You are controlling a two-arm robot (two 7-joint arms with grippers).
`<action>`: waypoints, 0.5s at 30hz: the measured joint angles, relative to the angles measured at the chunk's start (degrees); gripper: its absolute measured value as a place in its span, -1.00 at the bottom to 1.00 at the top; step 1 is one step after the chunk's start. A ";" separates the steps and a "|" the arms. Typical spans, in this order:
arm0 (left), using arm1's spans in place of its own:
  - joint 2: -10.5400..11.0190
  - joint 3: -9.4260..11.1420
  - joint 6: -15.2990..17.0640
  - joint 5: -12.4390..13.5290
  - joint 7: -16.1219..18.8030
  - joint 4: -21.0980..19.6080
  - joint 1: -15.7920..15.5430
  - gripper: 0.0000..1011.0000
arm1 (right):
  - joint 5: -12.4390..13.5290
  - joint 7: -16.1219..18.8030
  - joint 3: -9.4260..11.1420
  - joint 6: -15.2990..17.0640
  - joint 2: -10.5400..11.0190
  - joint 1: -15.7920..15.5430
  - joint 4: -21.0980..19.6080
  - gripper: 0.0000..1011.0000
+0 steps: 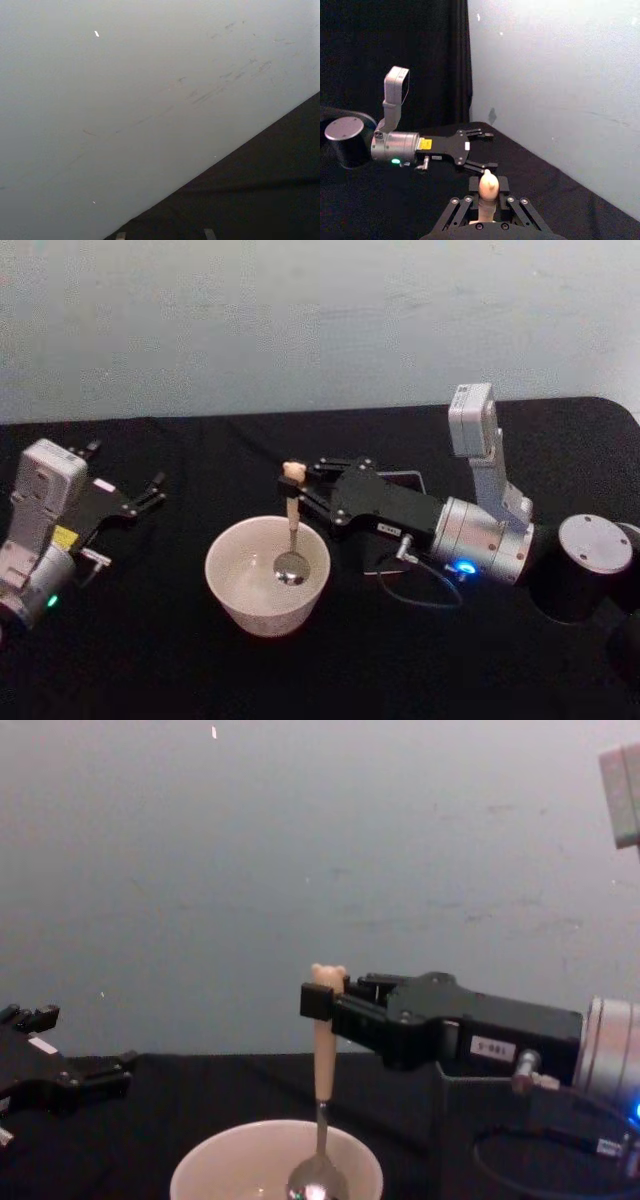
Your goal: Pick up the stirring spoon with one hand, stir inside the cup, then place it back in its original position.
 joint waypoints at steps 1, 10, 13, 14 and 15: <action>0.00 0.00 0.00 0.00 0.00 0.00 0.00 0.98 | -0.15 0.04 -0.11 -0.06 0.01 0.03 0.05 -0.58; 0.00 0.00 0.00 0.00 0.00 0.00 0.00 0.98 | -1.75 0.76 -1.34 -0.28 0.24 0.33 0.24 -0.58; 0.00 0.00 0.00 0.00 0.00 0.00 0.00 0.98 | -2.05 0.87 -1.61 -0.24 0.29 0.37 0.28 -0.58; 0.00 0.00 0.00 0.00 0.00 0.00 0.00 0.98 | -2.27 0.92 -1.80 -0.17 0.28 0.45 0.35 -0.58; 0.00 0.00 0.00 0.00 0.00 0.00 0.00 0.98 | -2.34 0.96 -1.87 -0.13 0.27 0.48 0.38 -0.58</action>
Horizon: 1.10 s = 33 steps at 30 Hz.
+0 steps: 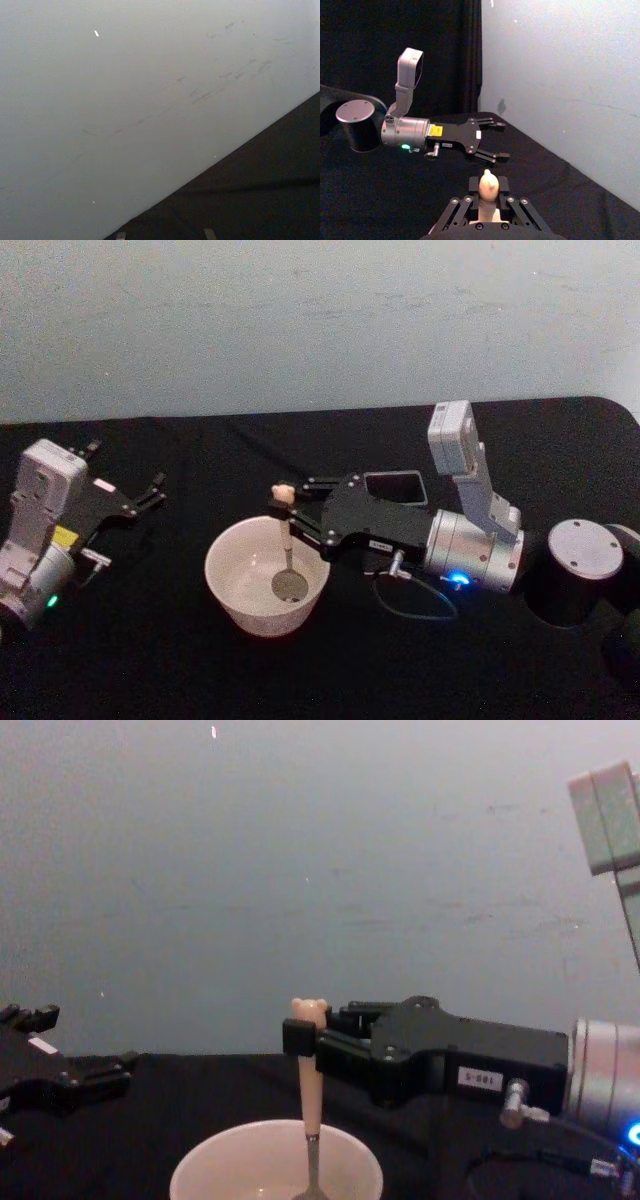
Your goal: Pick up the stirring spoon with one hand, stir inside the cup, then place it back in its original position.
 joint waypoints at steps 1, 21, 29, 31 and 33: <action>0.00 0.00 0.00 0.00 0.00 0.00 0.00 0.98 | -0.05 0.04 -0.09 0.03 0.00 0.03 0.03 -0.58; 0.00 0.00 0.00 0.00 0.00 0.00 0.00 0.98 | -1.58 1.73 -2.51 0.28 -0.59 1.05 0.59 -0.58; 0.00 0.00 0.00 0.00 0.00 0.00 0.00 0.98 | -2.34 1.31 -3.41 0.66 -2.04 2.14 1.80 -0.58; 0.00 0.00 0.00 0.00 0.00 0.00 0.00 0.98 | -2.62 1.09 -3.58 0.73 -2.64 2.60 2.40 -0.58; 0.00 0.00 0.00 0.00 0.00 0.00 0.00 0.98 | -2.86 0.82 -3.69 0.77 -3.25 3.13 3.19 -0.58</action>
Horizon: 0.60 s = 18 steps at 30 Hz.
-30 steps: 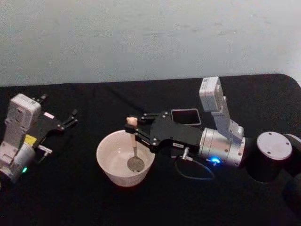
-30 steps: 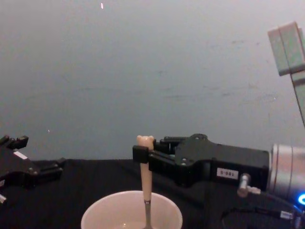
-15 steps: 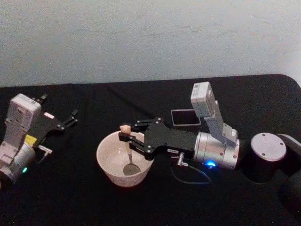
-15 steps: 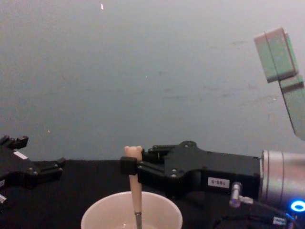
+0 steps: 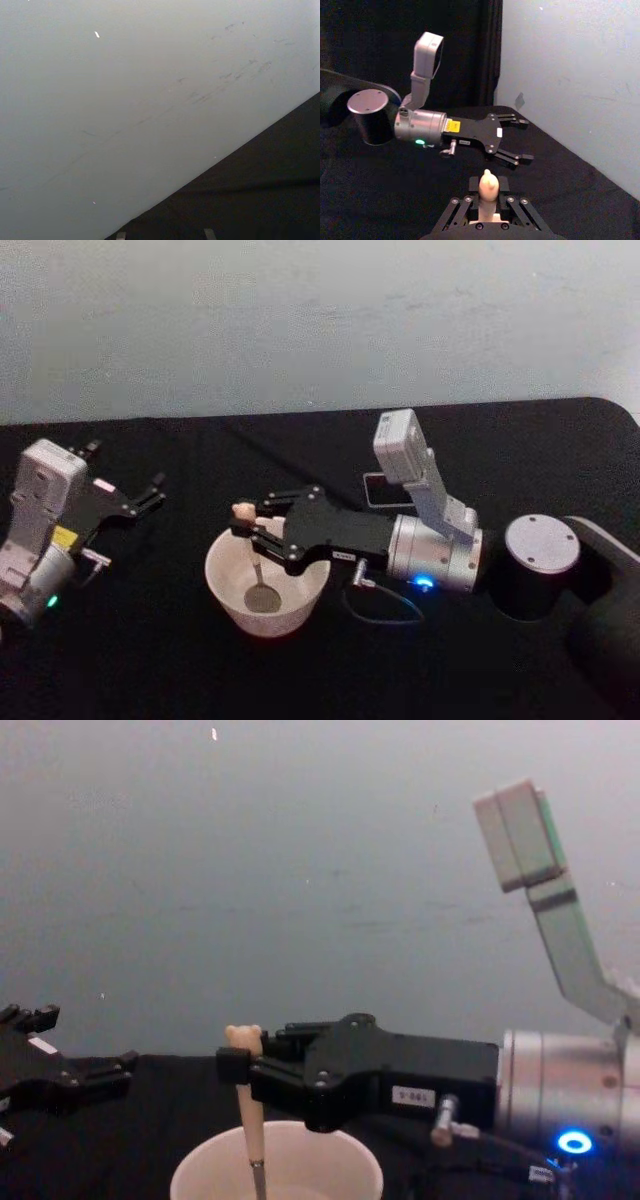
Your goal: Pick up the stirring spoon with one hand, stir inside the cup, then place it back in its original position.
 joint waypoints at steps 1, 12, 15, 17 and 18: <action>0.00 0.00 0.00 0.00 0.00 0.00 0.00 0.98 | 0.00 0.00 0.00 0.00 0.00 0.00 0.00 -0.58; 0.00 0.00 0.00 0.00 0.00 0.00 0.00 0.98 | -1.54 -1.25 -0.04 -0.26 -2.59 2.44 4.74 -0.58; 0.00 0.00 0.00 0.00 0.00 0.00 0.00 0.98 | -1.83 -1.59 0.31 -0.44 -2.88 2.82 5.61 -0.58; 0.00 0.00 0.00 0.00 0.00 0.00 0.00 0.98 | -2.10 -1.85 0.63 -0.58 -2.98 3.05 6.10 -0.58; 0.00 0.00 0.00 0.00 0.00 0.00 0.00 0.98 | -2.30 -2.01 0.84 -0.68 -2.99 3.15 6.36 -0.58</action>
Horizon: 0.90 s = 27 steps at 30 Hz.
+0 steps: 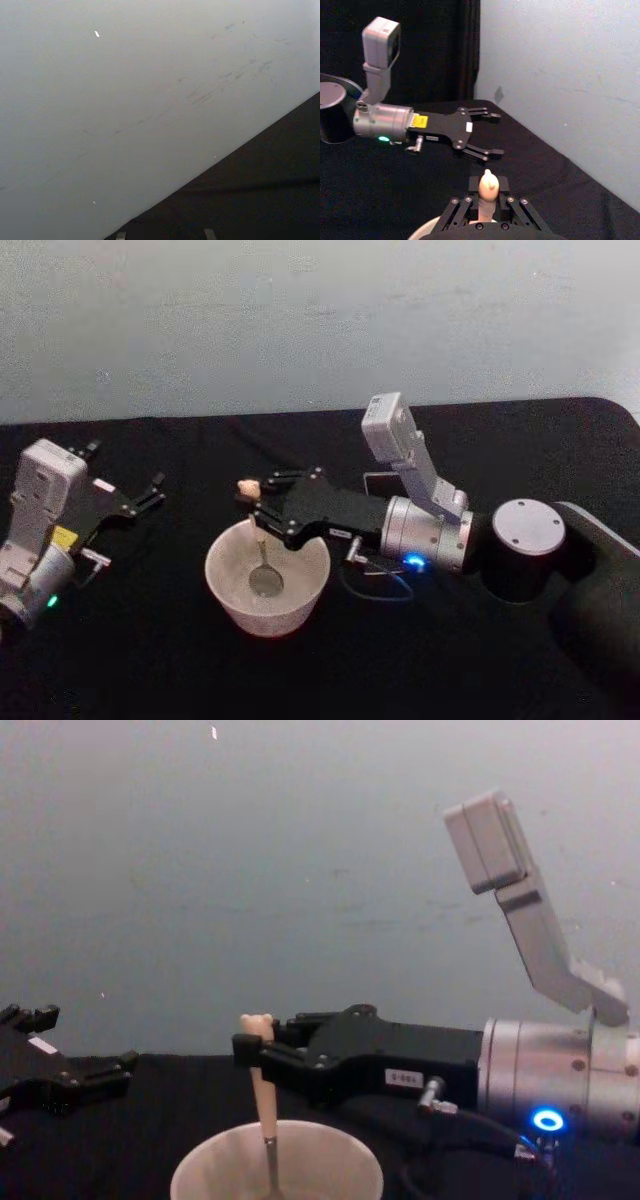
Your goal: Pick up the stirring spoon with one hand, stir inside the cup, then place it back in its original position.
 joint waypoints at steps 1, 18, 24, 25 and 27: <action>0.00 0.00 0.00 0.00 0.00 0.00 0.00 0.98 | 0.00 0.00 0.00 0.00 0.00 0.00 0.00 -0.58; 0.00 0.00 0.00 0.00 0.00 0.00 0.00 0.98 | -0.17 -0.53 2.69 0.51 3.81 -2.77 -4.27 -0.58; 0.00 0.00 0.00 0.00 0.00 0.00 0.00 0.98 | 0.72 0.43 3.16 1.09 6.45 -4.98 -8.35 -0.58; 0.00 0.00 0.00 0.00 0.00 0.00 0.00 0.98 | 0.72 0.43 3.16 1.09 6.45 -4.98 -8.35 -0.58; 0.00 0.00 0.00 0.00 0.00 0.00 0.00 0.98 | 1.04 0.95 3.08 1.21 7.11 -5.52 -9.60 -0.58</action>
